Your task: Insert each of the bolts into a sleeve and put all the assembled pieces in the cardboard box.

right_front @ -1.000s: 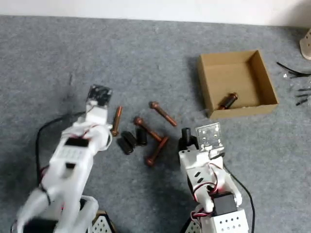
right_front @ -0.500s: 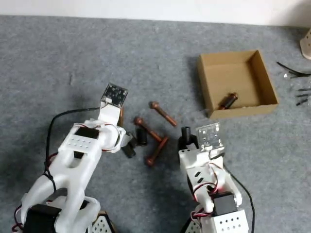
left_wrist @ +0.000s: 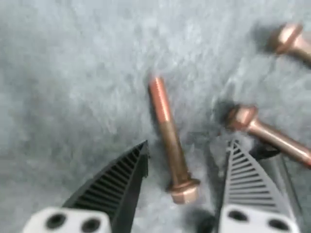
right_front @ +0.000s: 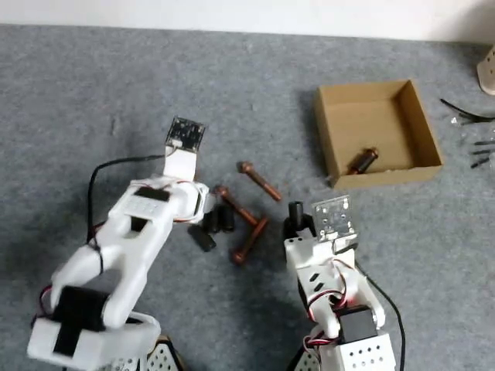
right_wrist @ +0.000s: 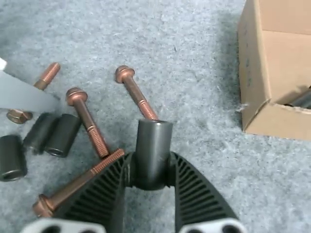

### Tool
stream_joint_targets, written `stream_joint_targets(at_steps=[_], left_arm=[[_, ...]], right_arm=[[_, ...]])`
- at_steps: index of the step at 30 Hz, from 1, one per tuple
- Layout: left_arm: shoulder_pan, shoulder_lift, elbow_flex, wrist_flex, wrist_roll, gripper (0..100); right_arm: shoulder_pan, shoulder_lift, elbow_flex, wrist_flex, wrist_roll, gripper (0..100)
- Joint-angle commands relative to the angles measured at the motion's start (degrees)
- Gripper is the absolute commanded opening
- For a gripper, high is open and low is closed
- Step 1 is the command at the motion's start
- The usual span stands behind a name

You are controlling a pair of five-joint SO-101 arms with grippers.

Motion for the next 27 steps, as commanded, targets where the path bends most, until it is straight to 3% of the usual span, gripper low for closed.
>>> stream_joint_targets(at_steps=[1,4,14,22,27], left_arm=[[0.8,1.5,-4.3,6.9,2.4,24],[0.7,1.5,-4.6,10.3,2.5,24],[-1.9,2.1,-5.1,9.9,2.6,24],[-1.9,2.2,-5.1,2.3,2.7,24],[-2.1,2.2,-5.1,1.9,2.7,24]], right_arm=[[0.7,-1.2,0.7,-2.2,2.1,0.5],[0.7,-1.2,0.8,-2.2,3.1,0.5],[0.7,-1.2,0.8,-2.2,3.3,0.5],[0.7,-1.2,0.8,-2.2,3.3,0.5],[0.7,-1.2,0.8,-2.2,3.3,0.5]])
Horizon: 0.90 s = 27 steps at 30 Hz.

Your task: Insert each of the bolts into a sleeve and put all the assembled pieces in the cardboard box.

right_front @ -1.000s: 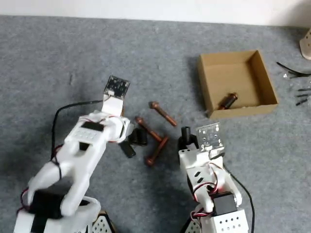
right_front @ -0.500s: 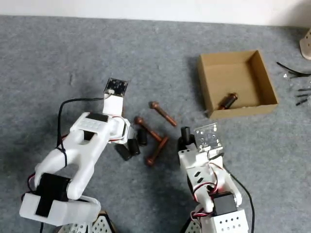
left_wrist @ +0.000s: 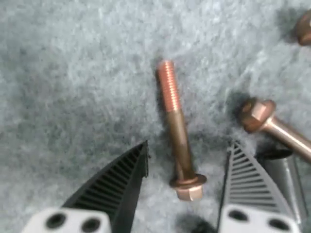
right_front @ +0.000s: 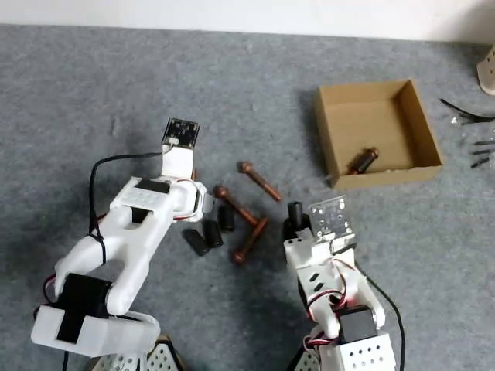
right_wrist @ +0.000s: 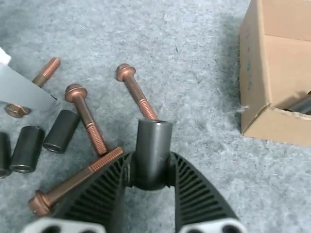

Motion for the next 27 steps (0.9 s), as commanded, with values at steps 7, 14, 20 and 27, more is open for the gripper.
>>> stream_joint_targets(at_steps=[7,14,20,27], left_arm=[[-2.9,-0.2,-2.3,-1.1,4.0,24],[-2.9,-0.2,-2.6,1.3,4.0,24],[-2.9,-0.2,-2.9,2.5,4.0,24],[-3.0,7.3,-11.6,10.6,2.3,24]], right_arm=[[0.7,-1.2,0.8,-2.2,0.9,0.5],[0.7,-1.2,0.8,-2.2,0.9,0.5],[0.7,-1.2,0.8,-2.2,0.9,0.5],[0.7,-1.2,0.8,-2.2,0.9,0.5]])
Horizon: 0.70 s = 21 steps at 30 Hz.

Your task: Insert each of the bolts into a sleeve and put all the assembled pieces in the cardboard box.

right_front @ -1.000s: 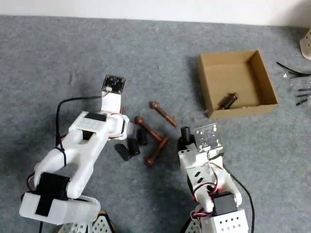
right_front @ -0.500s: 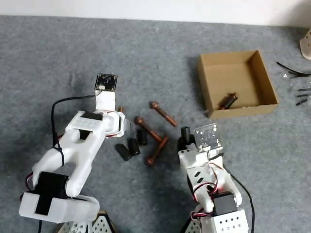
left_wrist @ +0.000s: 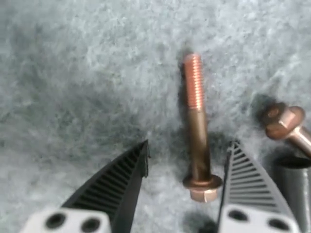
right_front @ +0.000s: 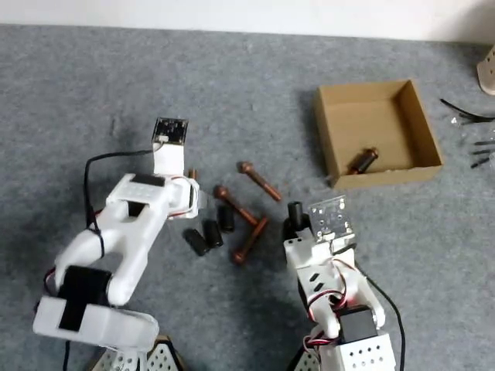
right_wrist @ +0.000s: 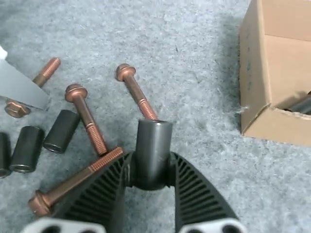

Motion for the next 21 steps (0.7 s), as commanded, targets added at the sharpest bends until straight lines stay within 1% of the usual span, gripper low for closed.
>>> stream_joint_targets(at_steps=[1,5,7,13,15,18,21], left_arm=[[-0.7,4.3,-8.0,6.8,-0.4,24],[-0.7,8.8,-12.4,11.8,-0.4,24],[-0.7,8.9,-12.7,12.3,-0.5,21],[-0.7,8.8,-13.0,13.9,-0.8,0],[-0.7,8.8,-13.0,14.6,-0.9,2],[-0.7,8.8,-12.8,14.6,-1.1,0],[-0.4,8.6,-12.7,14.7,-6.4,0]], right_arm=[[0.7,-1.2,0.8,-2.2,0.9,0.5],[0.7,-1.2,0.8,-2.2,0.9,0.5],[0.7,-1.2,0.8,-2.2,0.9,0.5],[0.7,-1.2,0.8,-2.2,0.9,0.5],[0.7,-1.2,0.8,-2.2,0.9,0.5],[0.7,-1.2,0.8,-2.5,0.9,0.5],[1.0,-0.9,0.9,-3.4,0.9,0.5]])
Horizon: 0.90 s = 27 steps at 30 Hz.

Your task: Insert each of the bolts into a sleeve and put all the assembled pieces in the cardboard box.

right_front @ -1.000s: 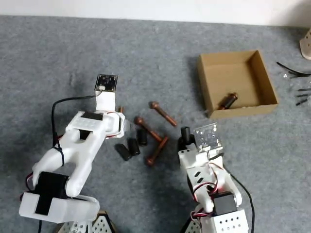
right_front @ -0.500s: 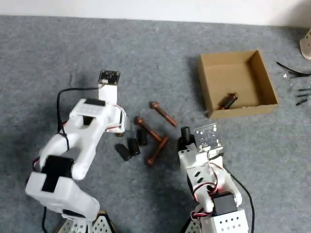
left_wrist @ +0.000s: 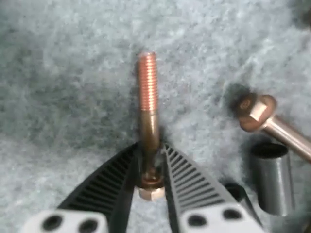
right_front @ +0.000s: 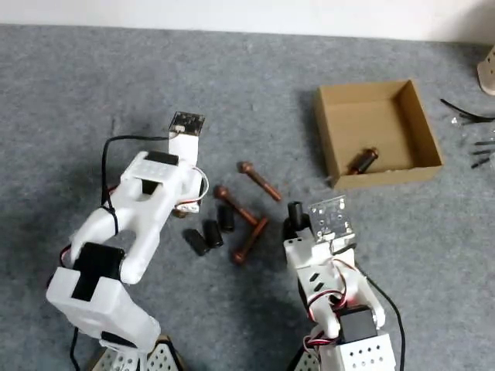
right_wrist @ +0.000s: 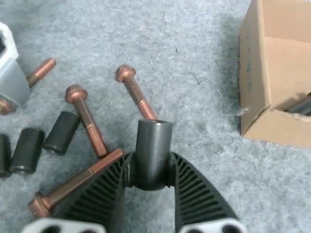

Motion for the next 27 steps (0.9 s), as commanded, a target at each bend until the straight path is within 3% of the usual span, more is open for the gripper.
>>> stream_joint_targets(at_steps=[1,4,6,11,15,19,27], left_arm=[[-0.7,-0.8,-0.3,1.5,-4.9,0],[-0.6,-5.1,-1.4,5.0,-10.4,0],[-1.0,-9.5,-3.3,9.5,-20.5,0],[-6.5,-19.1,-3.5,18.6,-59.8,0],[-16.6,-21.1,-3.9,20.0,-82.6,0],[-24.6,-21.0,-2.3,15.7,-92.5,0],[-31.6,-21.0,5.9,2.0,-96.1,0]], right_arm=[[1.4,-1.0,0.9,-2.5,0.9,0.5],[2.2,-1.2,0.9,-2.5,0.9,0.5],[2.4,-1.2,0.9,-2.5,0.9,0.5],[2.4,-1.2,0.9,-2.5,0.9,0.5],[2.4,-1.2,0.9,-2.5,0.9,0.5],[2.4,-1.2,0.9,-2.5,1.0,0.5],[2.4,-1.2,0.9,-2.5,1.0,0.5]])
